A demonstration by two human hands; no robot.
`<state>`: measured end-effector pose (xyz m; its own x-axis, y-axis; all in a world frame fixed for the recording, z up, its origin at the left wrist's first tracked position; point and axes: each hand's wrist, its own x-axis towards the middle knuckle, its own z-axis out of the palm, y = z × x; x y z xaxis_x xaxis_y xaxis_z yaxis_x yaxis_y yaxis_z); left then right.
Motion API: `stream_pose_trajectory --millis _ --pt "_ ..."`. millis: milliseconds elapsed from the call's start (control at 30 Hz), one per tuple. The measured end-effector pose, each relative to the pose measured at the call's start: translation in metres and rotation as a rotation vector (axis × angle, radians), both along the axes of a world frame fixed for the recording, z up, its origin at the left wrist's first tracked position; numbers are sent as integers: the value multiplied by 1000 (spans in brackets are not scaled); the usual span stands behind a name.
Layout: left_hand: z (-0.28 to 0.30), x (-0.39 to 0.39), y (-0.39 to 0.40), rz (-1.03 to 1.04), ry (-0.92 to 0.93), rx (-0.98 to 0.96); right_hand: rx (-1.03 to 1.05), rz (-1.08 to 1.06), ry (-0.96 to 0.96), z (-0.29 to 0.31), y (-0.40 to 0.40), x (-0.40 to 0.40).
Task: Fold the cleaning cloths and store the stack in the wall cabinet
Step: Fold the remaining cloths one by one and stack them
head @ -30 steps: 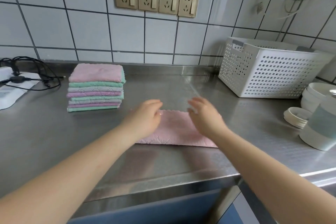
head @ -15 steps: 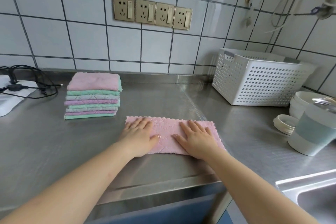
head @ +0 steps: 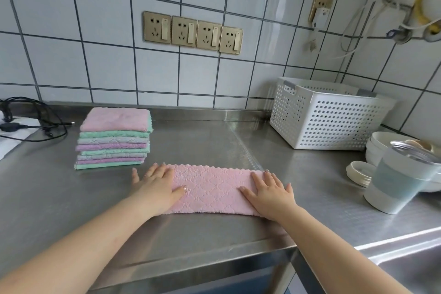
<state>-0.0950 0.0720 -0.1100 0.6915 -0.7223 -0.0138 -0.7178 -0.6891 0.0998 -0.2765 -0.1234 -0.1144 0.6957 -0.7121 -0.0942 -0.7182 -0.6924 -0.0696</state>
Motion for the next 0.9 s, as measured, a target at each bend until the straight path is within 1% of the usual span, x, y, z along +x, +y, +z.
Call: stream_pose_trajectory --millis 33,100,133,200,267,300,333,400,433,467,533,600,667,700,800,900 --pt "1 -4 -1 -65 -67 -52 -42 4 8 2 1 1" --pt "5 -18 -6 -293 -185 -245 -158 67 -5 6 3 9" --pt "10 -31 -9 -409 -199 -292 -202 126 -32 10 5 14" --pt "16 -58 -16 -570 -190 -254 -206 251 -89 18 12 28" --pt "15 -77 -23 -659 -224 -179 -95 325 -127 22 20 44" --pt "16 -80 -27 -670 -244 -115 -43 359 -151 21 22 54" --pt "12 -78 -29 -677 -285 -93 2 373 -150 19 24 61" --pt "7 -72 -31 -691 -374 -103 41 357 -147 17 21 73" --pt "6 -72 -33 -681 -363 -74 43 340 -148 18 20 77" --pt "9 -75 -33 -669 -357 -32 30 330 -149 18 18 79" --pt "9 -77 -35 -623 -408 -11 -40 331 -147 19 17 82" --pt "9 -77 -34 -628 -417 -54 -96 339 -168 18 15 84" --pt "11 -73 -27 -694 -367 -43 -143 344 -183 15 13 84" --pt "8 -68 -23 -715 -377 -58 -169 351 -184 14 12 83" --pt "3 -57 -6 -674 -433 -106 -236 357 -170 16 10 73" --pt "5 -45 13 -671 -438 -159 -237 348 -154 18 10 59"
